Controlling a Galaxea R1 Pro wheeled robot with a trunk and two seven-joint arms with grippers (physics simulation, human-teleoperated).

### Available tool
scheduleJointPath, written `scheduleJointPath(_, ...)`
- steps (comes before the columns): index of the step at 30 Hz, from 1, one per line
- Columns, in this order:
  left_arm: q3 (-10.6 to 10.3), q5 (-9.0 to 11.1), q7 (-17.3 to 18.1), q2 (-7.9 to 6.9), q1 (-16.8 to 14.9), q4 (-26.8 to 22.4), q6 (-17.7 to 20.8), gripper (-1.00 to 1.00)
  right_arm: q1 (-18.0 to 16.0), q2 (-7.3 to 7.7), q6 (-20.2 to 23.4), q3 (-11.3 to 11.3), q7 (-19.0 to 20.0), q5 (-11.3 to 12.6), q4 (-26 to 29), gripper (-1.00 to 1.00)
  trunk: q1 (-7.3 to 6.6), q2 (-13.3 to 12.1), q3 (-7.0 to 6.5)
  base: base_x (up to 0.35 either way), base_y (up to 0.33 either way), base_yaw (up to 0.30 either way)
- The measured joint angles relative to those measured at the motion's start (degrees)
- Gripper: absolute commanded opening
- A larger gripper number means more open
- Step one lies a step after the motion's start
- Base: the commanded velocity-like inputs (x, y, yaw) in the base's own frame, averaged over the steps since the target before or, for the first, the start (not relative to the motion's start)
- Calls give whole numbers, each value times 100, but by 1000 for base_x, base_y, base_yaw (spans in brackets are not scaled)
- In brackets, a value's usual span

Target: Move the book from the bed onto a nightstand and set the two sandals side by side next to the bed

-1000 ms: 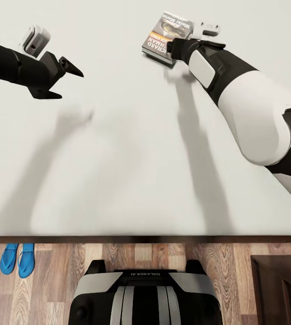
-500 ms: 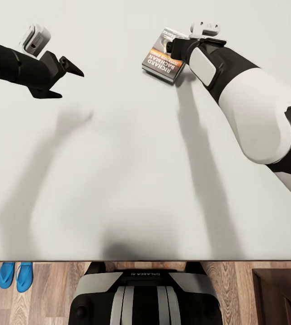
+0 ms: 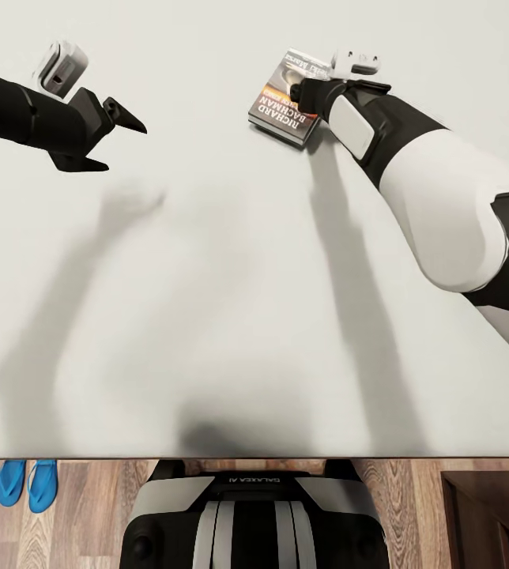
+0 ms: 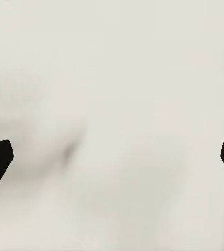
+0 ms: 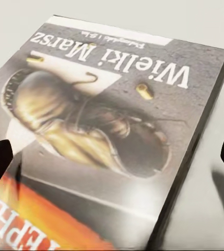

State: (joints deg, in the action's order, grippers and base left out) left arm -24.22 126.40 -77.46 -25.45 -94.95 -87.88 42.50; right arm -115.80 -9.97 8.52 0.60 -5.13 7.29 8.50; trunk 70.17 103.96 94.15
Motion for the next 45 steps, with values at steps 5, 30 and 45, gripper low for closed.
scheduleJointPath(5,-4,0,2,0,2,-2,0,100,55,0,-51,19,3,-8,15,100,-1,0,-1,0,0,0)
scheduleJointPath(30,24,-2,5,1,153,-8,0,100,98,0,-53,10,1,-27,84,100,2,0,-1,-87,0,0)
scheduleJointPath(45,36,-16,7,9,159,-8,0,100,88,0,-53,-73,11,-75,6,100,0,0,-1,-190,0,0)
